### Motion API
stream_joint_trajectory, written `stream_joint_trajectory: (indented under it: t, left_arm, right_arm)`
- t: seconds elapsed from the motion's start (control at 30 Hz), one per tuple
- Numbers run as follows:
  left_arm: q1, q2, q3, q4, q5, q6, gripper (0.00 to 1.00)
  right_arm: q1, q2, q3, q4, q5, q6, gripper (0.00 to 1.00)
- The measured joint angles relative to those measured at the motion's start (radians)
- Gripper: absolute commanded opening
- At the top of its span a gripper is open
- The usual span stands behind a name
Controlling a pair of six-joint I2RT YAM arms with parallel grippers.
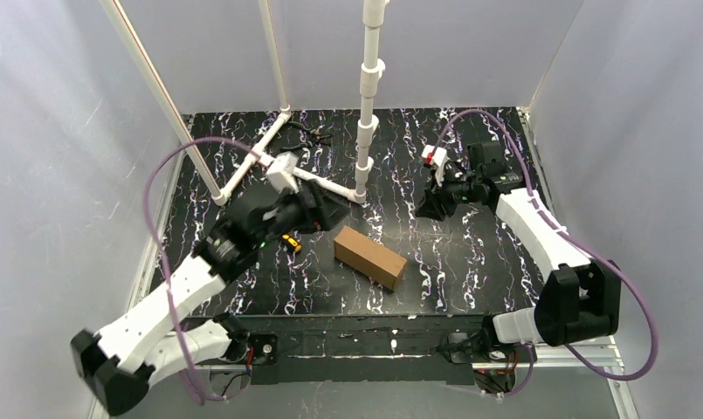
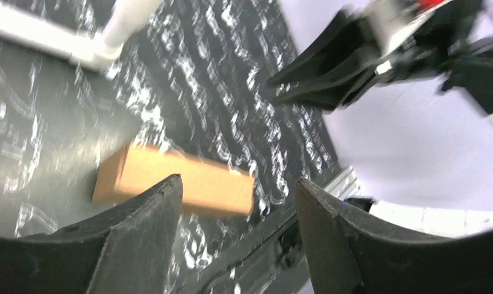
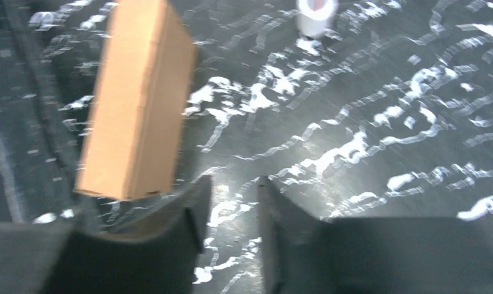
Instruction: Fold the paper box
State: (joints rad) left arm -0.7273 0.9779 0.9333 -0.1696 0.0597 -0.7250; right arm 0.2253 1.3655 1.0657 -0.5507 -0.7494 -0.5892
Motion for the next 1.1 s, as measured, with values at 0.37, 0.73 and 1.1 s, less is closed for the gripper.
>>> stream_joint_trajectory:
  t: [0.37,0.73,1.1]
  left_arm:
    - [0.013,-0.223,-0.616,0.081,0.036,-0.177,0.48]
    - [0.013,0.014,-0.577,0.302,0.129,-0.101,0.46]
    - [0.013,0.176,-0.462,0.401,0.191,-0.045,0.47]
  right_arm:
    - [0.388,0.122,0.141,-0.136,-0.04,-0.036,0.27]
    - [0.435,0.211,0.078,-0.04,0.104,0.063,0.25]
    - [0.29,0.168,0.008,0.063,0.19,0.113,0.25]
